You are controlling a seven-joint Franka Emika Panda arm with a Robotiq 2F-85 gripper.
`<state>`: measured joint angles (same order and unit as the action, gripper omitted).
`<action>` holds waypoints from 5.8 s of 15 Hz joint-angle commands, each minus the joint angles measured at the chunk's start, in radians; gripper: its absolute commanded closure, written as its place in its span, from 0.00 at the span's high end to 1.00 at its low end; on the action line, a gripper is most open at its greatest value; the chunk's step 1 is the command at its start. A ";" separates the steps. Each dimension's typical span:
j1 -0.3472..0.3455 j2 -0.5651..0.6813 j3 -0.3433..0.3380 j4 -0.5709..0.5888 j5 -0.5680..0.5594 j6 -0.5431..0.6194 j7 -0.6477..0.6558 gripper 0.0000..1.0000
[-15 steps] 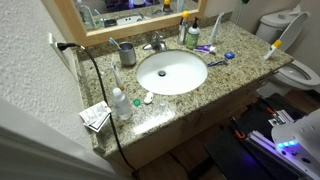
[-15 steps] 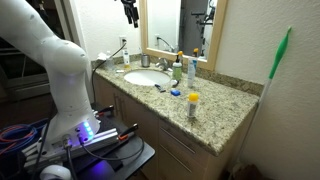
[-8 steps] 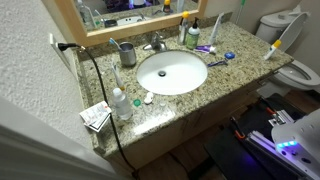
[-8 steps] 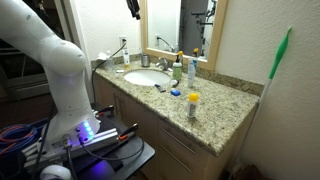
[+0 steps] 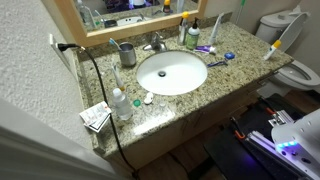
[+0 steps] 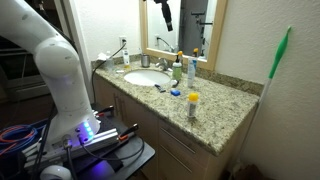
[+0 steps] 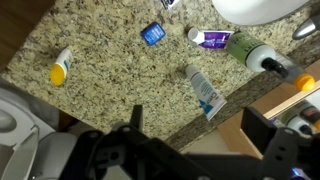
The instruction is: Move the white bottle with the yellow lid to the left side of the counter
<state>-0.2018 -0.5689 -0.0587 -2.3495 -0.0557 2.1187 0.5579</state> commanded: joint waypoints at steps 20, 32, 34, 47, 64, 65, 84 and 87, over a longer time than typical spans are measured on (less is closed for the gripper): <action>-0.161 0.143 -0.145 -0.083 -0.159 -0.013 -0.135 1.00; -0.184 0.297 -0.318 -0.082 -0.033 0.060 -0.460 1.00; -0.184 0.301 -0.304 -0.092 -0.065 0.076 -0.451 1.00; -0.159 0.497 -0.319 -0.100 -0.005 0.302 -0.647 1.00; -0.169 0.533 -0.323 -0.099 -0.005 0.315 -0.519 0.79; -0.168 0.534 -0.323 -0.098 -0.003 0.317 -0.514 0.87; -0.163 0.523 -0.321 -0.097 0.046 0.365 -0.465 0.12; -0.150 0.436 -0.309 -0.079 0.122 0.296 -0.483 0.06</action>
<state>-0.3594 -0.0400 -0.3807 -2.4433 -0.0026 2.4979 0.1076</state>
